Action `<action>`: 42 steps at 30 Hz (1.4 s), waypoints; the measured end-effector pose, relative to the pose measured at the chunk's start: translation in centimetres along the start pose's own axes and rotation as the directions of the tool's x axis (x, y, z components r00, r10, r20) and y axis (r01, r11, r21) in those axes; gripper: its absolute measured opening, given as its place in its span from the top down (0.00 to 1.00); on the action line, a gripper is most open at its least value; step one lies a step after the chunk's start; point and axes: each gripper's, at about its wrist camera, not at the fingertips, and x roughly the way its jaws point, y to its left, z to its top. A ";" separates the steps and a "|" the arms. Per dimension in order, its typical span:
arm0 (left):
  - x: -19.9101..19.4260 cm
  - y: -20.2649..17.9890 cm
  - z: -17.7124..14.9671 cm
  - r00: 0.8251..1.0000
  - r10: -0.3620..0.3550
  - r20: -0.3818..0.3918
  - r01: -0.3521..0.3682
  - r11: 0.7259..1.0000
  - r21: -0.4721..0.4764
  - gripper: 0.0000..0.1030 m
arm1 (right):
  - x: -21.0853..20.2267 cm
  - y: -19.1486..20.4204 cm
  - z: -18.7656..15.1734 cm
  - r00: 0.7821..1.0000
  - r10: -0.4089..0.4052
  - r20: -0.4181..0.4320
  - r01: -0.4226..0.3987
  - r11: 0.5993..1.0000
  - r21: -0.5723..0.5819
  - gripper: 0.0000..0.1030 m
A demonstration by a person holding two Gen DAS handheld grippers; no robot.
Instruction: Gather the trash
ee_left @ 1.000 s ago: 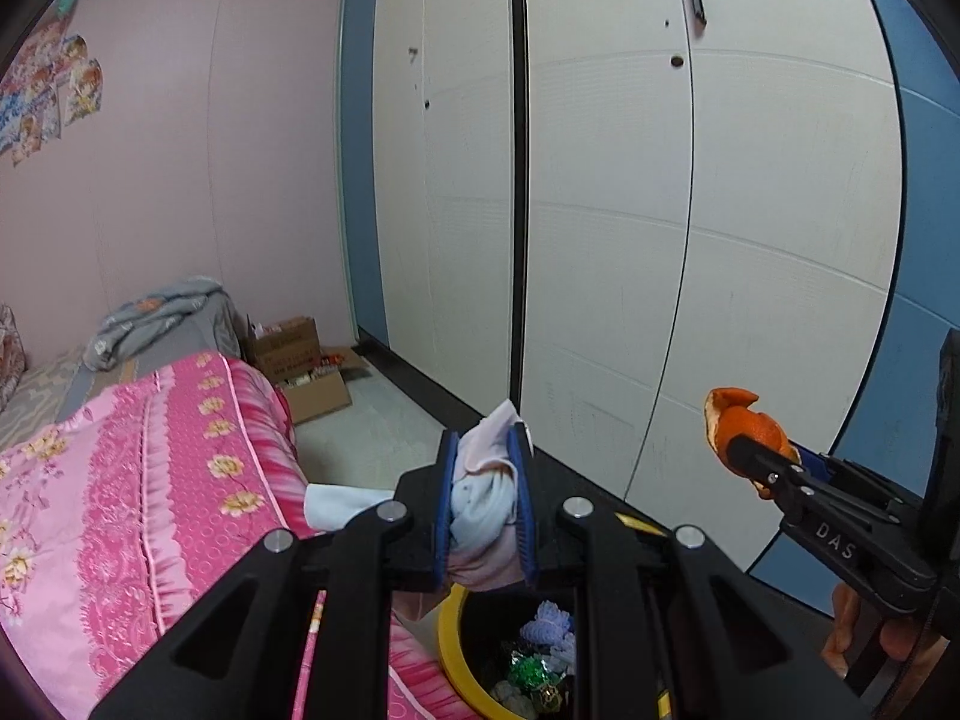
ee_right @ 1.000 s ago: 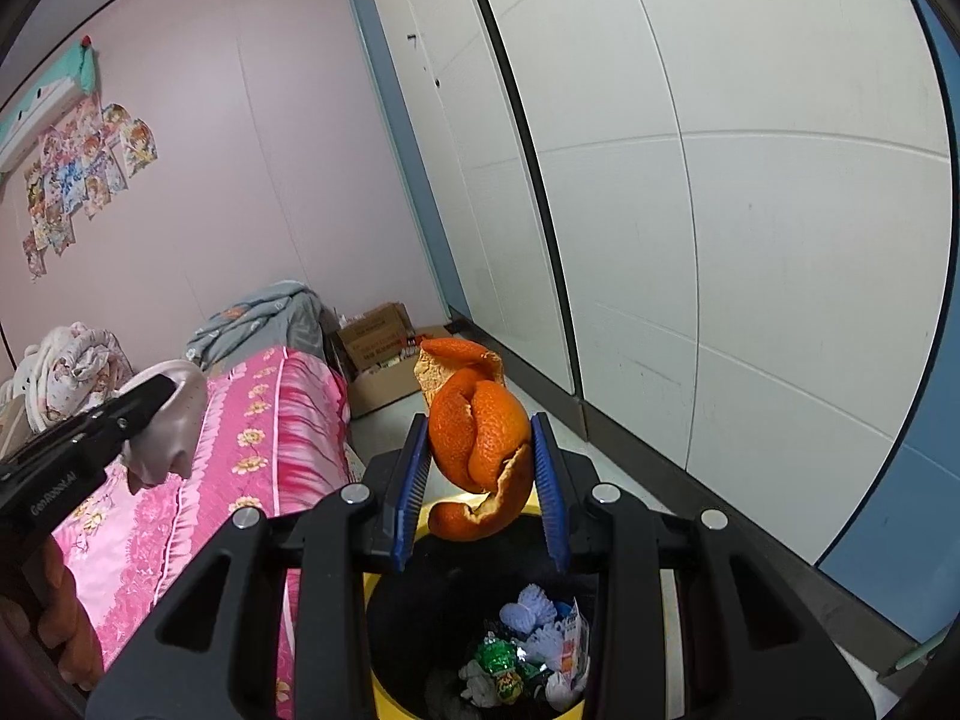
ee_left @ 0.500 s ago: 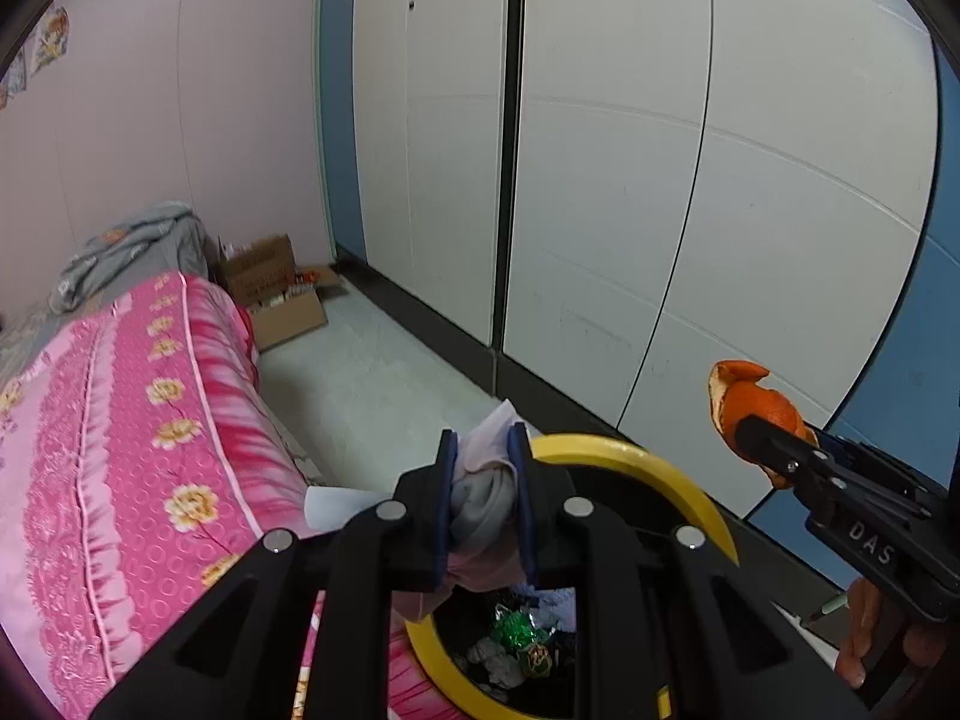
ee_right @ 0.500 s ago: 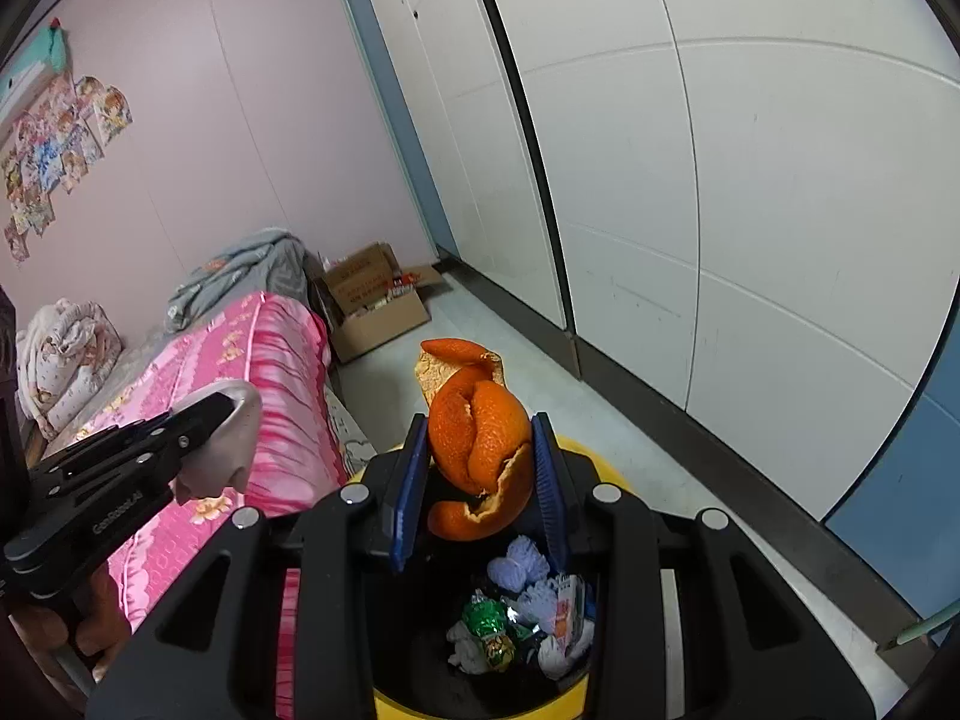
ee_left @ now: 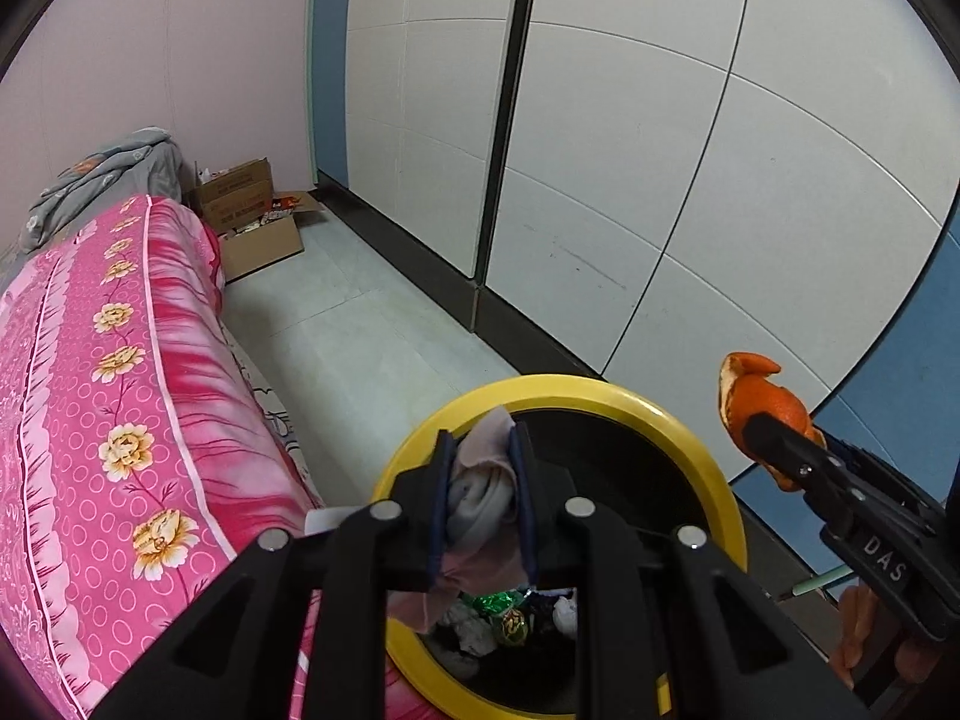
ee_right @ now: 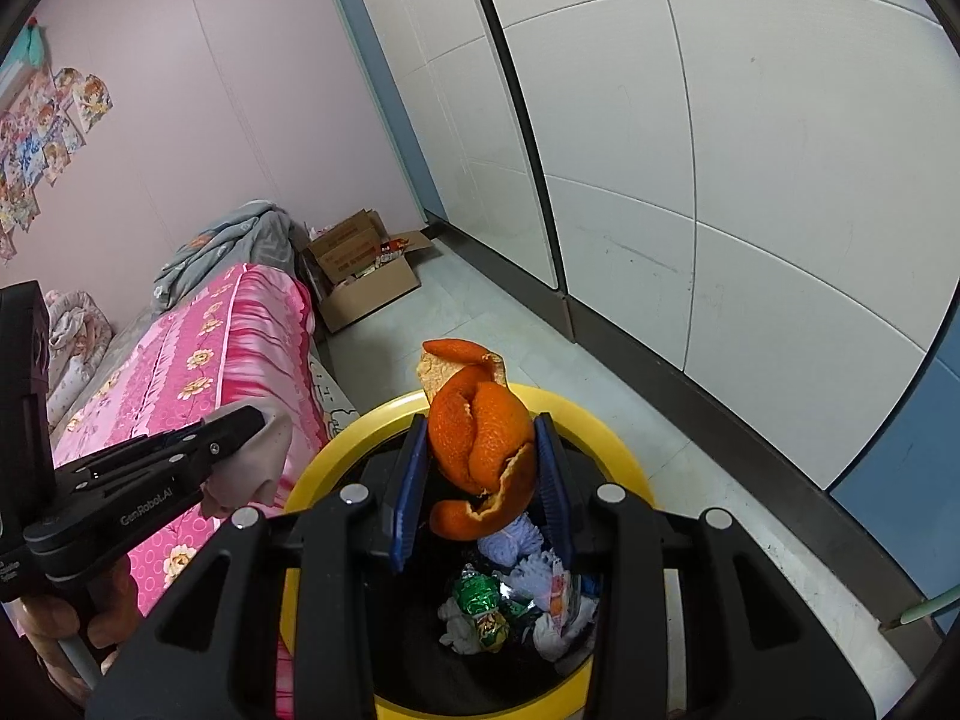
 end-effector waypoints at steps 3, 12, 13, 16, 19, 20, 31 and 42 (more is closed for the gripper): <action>-0.7 -0.3 0.1 1.000 0.003 0.019 -0.003 1.000 0.009 0.75 | -0.6 -0.4 -0.1 1.000 -0.012 0.012 0.012 1.000 0.010 0.59; -2.6 0.0 0.3 0.999 0.008 0.039 -0.007 1.000 -0.008 0.60 | -3.1 -0.8 0.1 0.999 -0.010 0.047 0.008 1.000 0.030 0.46; -2.7 0.0 0.2 0.999 0.011 0.040 -0.010 1.000 -0.010 0.60 | -3.3 -0.8 0.1 0.999 -0.010 0.049 0.009 1.000 0.030 0.46; -3.3 0.3 0.1 0.999 0.017 0.045 -0.017 1.000 -0.018 0.60 | -3.8 -0.7 0.2 0.999 -0.006 0.050 0.004 1.000 0.029 0.46; -4.2 0.7 -0.1 0.998 0.029 0.048 -0.027 0.999 -0.029 0.60 | -4.5 -0.5 0.3 0.998 -0.001 0.056 -0.001 1.000 0.025 0.46; -4.6 1.0 -0.2 0.998 0.035 0.051 -0.033 0.999 -0.034 0.60 | -4.7 -0.4 0.4 0.998 0.003 0.058 -0.004 1.000 0.024 0.46; -9.2 3.5 -1.2 0.991 0.100 0.093 -0.092 0.992 -0.088 0.60 | -6.5 2.8 0.6 0.996 0.058 0.066 -0.056 0.998 -0.025 0.46; -14.9 6.6 -3.0 0.977 0.155 0.147 -0.134 0.980 -0.146 0.60 | -8.2 8.0 -0.1 0.989 0.138 0.060 -0.130 0.985 -0.111 0.46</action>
